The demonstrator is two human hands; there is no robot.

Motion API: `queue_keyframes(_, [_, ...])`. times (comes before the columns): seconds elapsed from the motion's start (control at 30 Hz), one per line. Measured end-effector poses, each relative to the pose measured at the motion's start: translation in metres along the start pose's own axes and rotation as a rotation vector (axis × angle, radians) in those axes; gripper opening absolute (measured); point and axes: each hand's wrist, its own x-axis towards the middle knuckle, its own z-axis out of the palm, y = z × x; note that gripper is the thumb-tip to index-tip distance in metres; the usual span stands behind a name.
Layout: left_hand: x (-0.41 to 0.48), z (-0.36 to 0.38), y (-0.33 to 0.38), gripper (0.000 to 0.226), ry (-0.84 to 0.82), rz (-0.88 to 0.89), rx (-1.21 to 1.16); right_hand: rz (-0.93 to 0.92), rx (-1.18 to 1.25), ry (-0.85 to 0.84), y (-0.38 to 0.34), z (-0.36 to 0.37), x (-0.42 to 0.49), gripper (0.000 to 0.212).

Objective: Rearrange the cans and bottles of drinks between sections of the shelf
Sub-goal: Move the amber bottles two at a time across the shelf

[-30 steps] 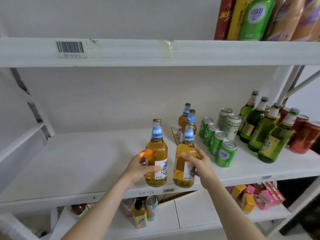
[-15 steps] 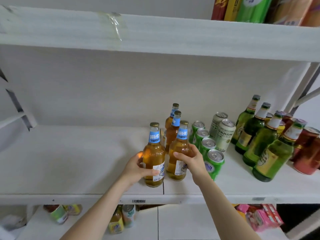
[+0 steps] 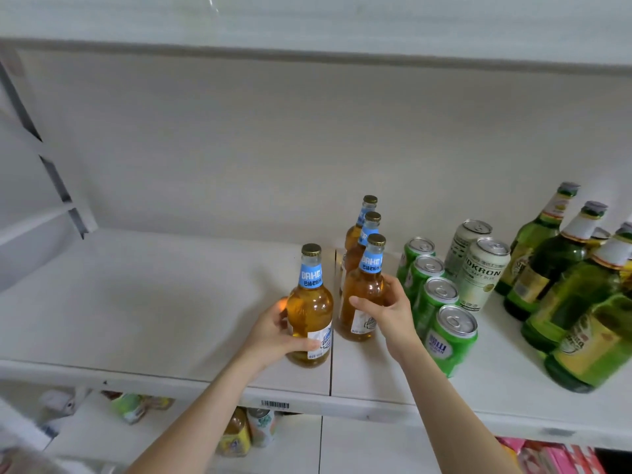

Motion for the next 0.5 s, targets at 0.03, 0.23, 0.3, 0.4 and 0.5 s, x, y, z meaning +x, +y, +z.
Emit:
queue_keyframes(0.03, [0.001,0.000,-0.001,0.075,-0.004,0.001,-0.003,-0.004,0.002,-0.003,0.001,0.000,0.001,0.065])
queue_keyframes(0.23, [-0.001,0.002,-0.003,0.083,-0.040,0.018,-0.014,-0.006,-0.020,-0.009,0.003,0.000,-0.003,0.066])
queue_keyframes(0.3, [-0.001,0.002,-0.003,0.085,-0.058,0.017,-0.018,0.004,-0.023,0.013,0.005,-0.003,-0.008,0.074])
queue_keyframes(0.4, [-0.003,0.004,-0.003,0.092,-0.087,0.002,-0.013,-0.005,-0.074,0.119,0.008,-0.010,-0.019,0.084])
queue_keyframes(0.5, [-0.009,0.009,-0.003,0.089,-0.109,-0.008,-0.008,-0.061,-0.081,0.224,0.006,-0.014,-0.042,0.073])
